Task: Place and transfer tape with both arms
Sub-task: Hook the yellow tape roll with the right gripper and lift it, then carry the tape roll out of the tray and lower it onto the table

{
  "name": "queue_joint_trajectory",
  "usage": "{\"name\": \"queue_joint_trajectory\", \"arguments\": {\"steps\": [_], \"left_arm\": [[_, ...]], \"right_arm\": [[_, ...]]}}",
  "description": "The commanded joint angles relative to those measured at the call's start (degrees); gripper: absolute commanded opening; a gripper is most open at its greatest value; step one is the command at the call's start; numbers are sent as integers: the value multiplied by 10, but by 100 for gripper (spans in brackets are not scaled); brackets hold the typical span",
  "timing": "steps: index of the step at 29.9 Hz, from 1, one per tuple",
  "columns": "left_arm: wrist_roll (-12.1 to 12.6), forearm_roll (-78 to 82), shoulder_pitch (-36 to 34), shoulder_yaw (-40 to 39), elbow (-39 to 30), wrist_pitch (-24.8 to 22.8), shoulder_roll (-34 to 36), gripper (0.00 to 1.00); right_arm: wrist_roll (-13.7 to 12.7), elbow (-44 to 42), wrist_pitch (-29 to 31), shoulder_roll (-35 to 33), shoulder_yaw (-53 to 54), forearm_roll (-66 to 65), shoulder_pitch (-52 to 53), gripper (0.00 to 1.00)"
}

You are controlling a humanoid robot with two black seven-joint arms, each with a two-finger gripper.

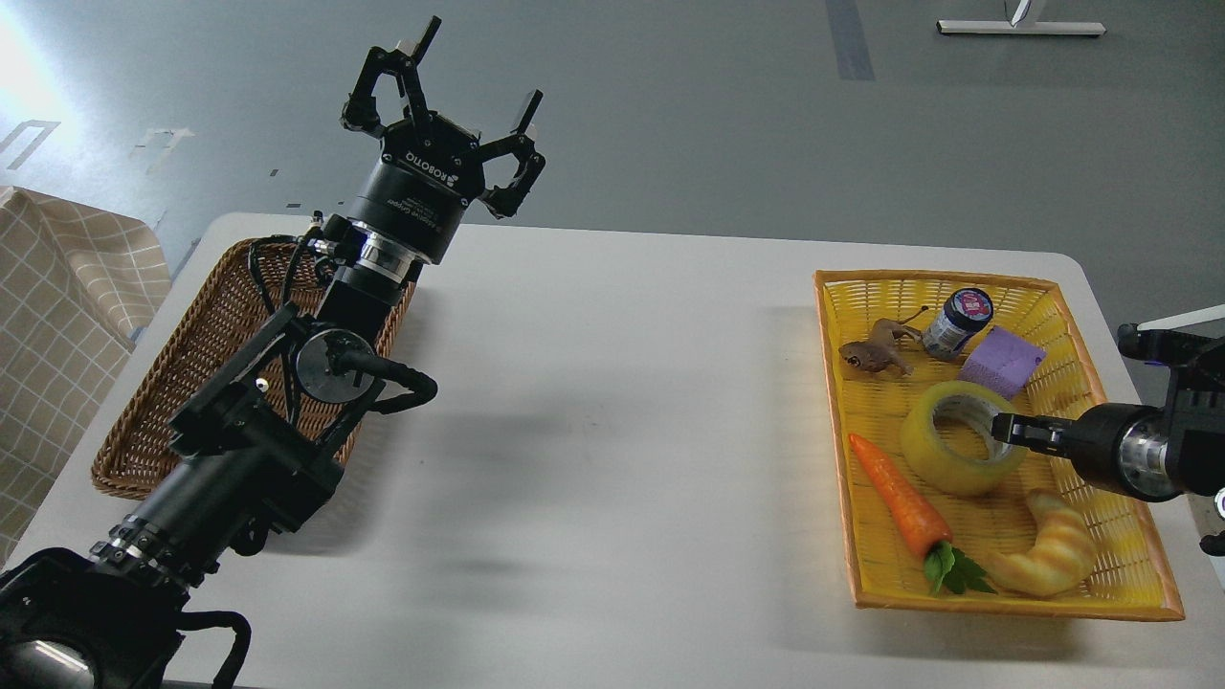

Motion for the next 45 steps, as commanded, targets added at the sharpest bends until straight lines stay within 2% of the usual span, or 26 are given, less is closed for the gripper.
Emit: {"name": "queue_joint_trajectory", "arguments": {"steps": [1,2,3,12,17,20,25,27,30,35,37,45], "left_arm": [[0,0,0,0,0,0,0,98],[0,0,1,0,0,0,0,98],[0,0,1,0,0,0,0,98],[0,-1,3,-1,0,0,-2,98],[0,0,3,0,0,0,-2,98],[0,0,3,-1,0,0,-2,98],[0,0,2,-1,0,0,-2,98],[0,0,2,0,0,0,-2,98],[0,0,1,0,0,0,-2,98],[0,-1,0,-1,0,0,-2,98],[0,-1,0,-1,0,0,-2,98],[0,-1,-1,-1,0,0,-3,98]], "right_arm": [[0,-7,0,1,0,0,0,11],[1,-10,0,1,0,3,0,3],[1,-10,0,1,0,4,1,0],[6,34,0,-12,9,11,27,0],[6,92,0,-61,27,52,32,0],[7,115,0,-83,26,72,61,0],[7,115,0,-74,22,79,129,0],[6,113,0,-53,17,78,149,0],[6,102,0,14,-7,77,199,0],[5,65,0,75,-102,77,292,0],[5,32,0,118,-157,77,331,0],[5,-32,0,246,-224,77,357,0]]}}
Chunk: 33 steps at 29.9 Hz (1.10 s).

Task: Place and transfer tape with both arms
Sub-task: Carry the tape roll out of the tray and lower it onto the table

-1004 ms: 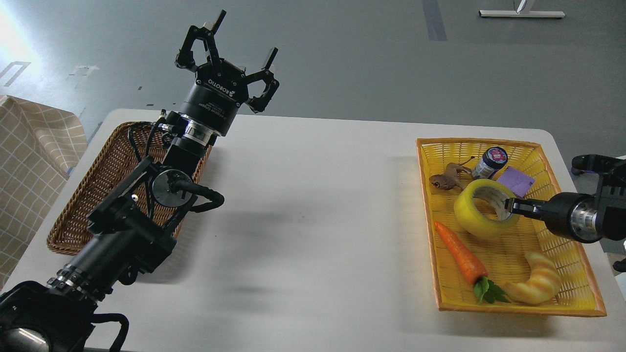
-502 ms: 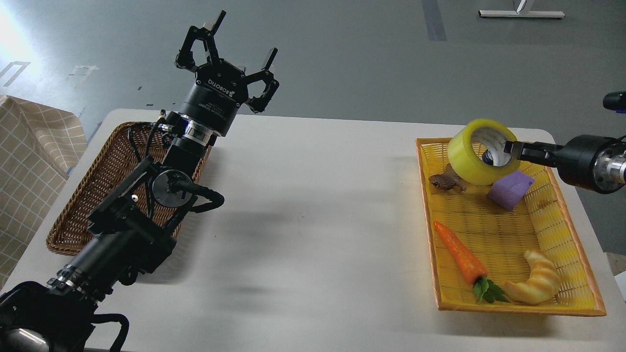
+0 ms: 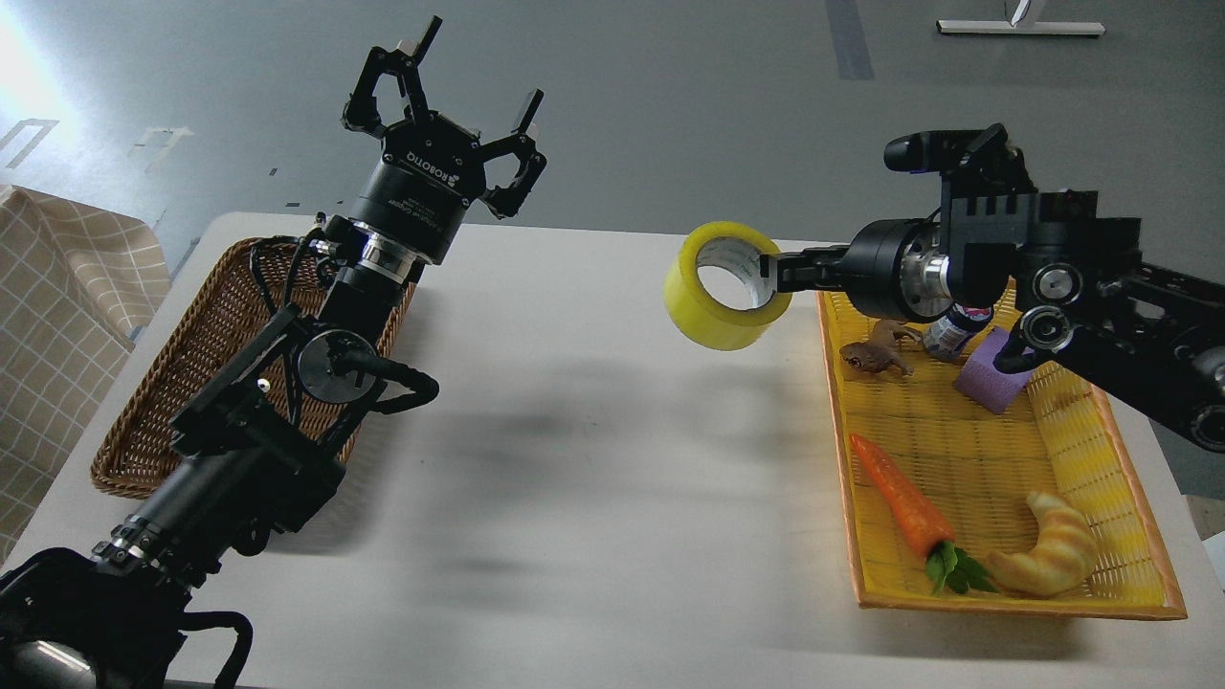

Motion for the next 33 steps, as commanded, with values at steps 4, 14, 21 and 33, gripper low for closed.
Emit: {"name": "queue_joint_trajectory", "arguments": {"steps": [4,14,21,33], "left_arm": [[0,0,-3,0,0,0,-1,98],[0,0,-6,0,0,0,-2,98],[-1,0,-6,0,0,0,-2,98],[-1,0,-4,-8,-1,0,-1,98]], "right_arm": [[-1,-38,0,79,-42,-1,5,0],[-3,-110,0,147,-93,-8,8,0],[-3,-132,0,190,-117,-22,22,0],[-4,-168,0,208,-145,-28,17,0]]}}
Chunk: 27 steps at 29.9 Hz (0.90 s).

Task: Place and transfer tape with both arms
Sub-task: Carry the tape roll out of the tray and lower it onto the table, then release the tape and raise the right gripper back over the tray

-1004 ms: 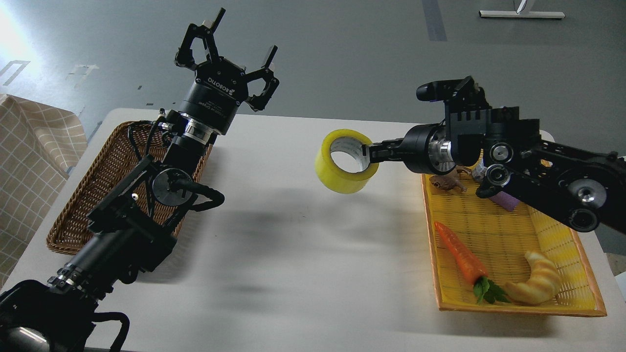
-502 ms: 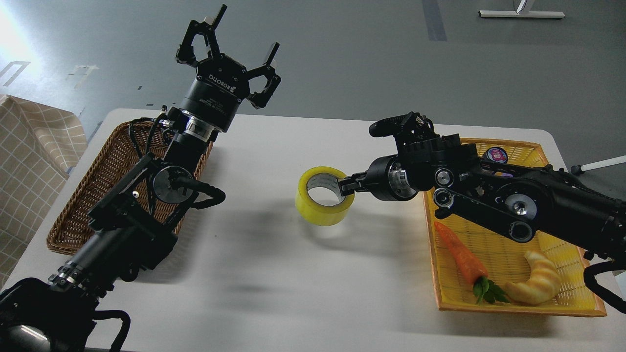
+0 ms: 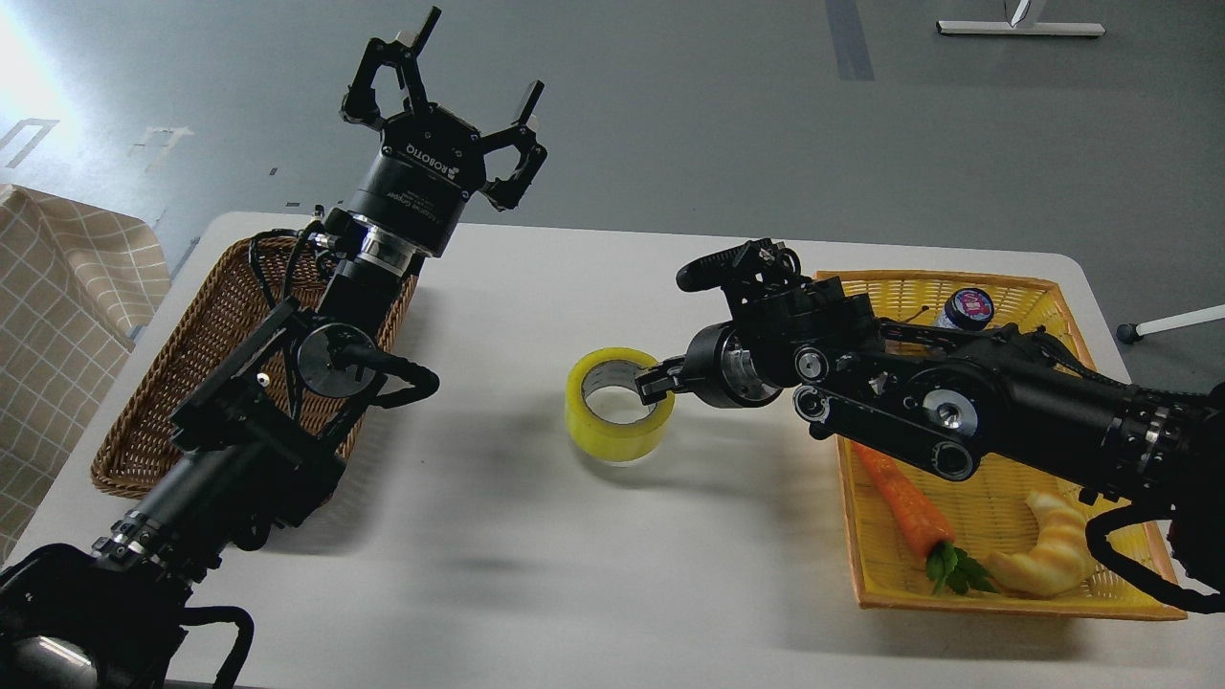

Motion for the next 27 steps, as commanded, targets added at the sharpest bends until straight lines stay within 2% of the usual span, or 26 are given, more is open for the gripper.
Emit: {"name": "queue_joint_trajectory", "arguments": {"steps": [1,19,22,23,24,27], "left_arm": [[0,0,0,-1,0,0,-1,98],[0,0,0,-3,0,0,-1,98],[0,0,0,-2,0,0,-1,98],[0,0,0,-2,0,0,-1,98],[0,0,0,-3,0,0,-1,98],[0,0,0,-3,0,0,0,98]], "right_arm": [[-1,-1,0,0,-2,-3,-4,0],[0,-31,0,10,-2,-7,-12,0],[0,-37,0,12,-2,-7,-13,8],[0,-37,0,12,-2,-6,-13,14],[0,-37,0,12,-2,-6,-15,25],[0,-36,0,12,0,-5,-14,40]]}}
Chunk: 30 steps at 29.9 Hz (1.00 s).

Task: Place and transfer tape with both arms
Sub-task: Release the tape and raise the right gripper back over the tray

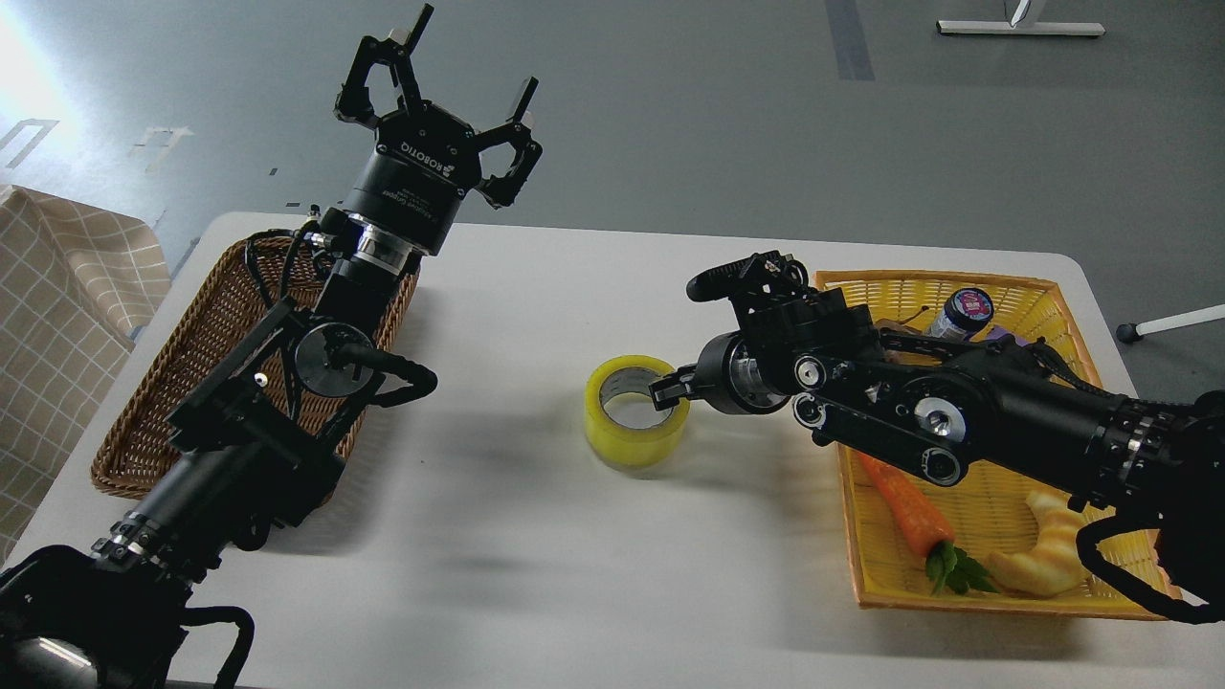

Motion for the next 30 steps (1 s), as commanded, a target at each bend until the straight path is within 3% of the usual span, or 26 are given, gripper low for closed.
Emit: {"name": "queue_joint_trajectory", "arguments": {"steps": [1,7,15,21,26,30], "left_arm": [[0,0,-1,-1,0,0,1,98],[0,0,-2,0,0,0,1,98],[2,2,-4,3,2,0,3,98],[3,5,-7,7,2,0,5,98],[3,12,-8,12,2,0,9,98],[3,13,-7,14,2,0,11,98]], "right_arm": [[0,1,0,0,2,1,0,40],[0,3,0,-3,29,7,0,95],[-1,20,0,-28,141,8,-7,100],[7,96,0,-119,261,35,-53,100],[7,137,0,-181,436,224,-181,100],[8,147,0,-185,549,288,-252,100]]}}
